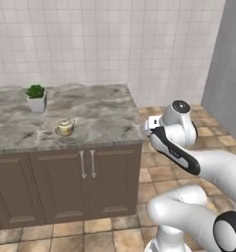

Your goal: Pick the teapot and teapot and place them in the sink. Then turn on the water.

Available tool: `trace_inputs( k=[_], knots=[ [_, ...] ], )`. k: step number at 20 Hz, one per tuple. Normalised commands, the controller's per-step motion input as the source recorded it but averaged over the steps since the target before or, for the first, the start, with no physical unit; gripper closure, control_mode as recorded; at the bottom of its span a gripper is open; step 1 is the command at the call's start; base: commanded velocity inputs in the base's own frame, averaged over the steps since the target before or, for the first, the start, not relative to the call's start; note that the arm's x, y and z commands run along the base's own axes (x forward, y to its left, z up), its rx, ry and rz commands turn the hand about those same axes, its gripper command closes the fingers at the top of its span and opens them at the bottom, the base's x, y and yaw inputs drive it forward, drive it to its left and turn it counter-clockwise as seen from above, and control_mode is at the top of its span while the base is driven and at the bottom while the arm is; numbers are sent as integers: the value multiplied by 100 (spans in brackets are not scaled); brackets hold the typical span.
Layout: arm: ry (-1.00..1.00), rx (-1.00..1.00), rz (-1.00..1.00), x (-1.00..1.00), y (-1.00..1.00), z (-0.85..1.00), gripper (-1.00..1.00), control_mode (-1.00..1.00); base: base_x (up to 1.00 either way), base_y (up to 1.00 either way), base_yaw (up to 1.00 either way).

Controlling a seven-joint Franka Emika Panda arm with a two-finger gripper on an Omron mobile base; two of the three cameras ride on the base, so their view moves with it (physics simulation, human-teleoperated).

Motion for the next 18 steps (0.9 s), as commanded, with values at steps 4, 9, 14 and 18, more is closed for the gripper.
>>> trace_inputs(
  k=[4,9,14,18],
  knots=[
    [0,0,0,0,0,0,-100,100,0,84,-27],
    [0,0,0,0,0,0,-100,100,0,75,-28],
    [0,0,0,0,0,0,-100,100,7,64,-27],
    [0,0,0,0,0,0,-100,100,22,48,-22]
  ],
)
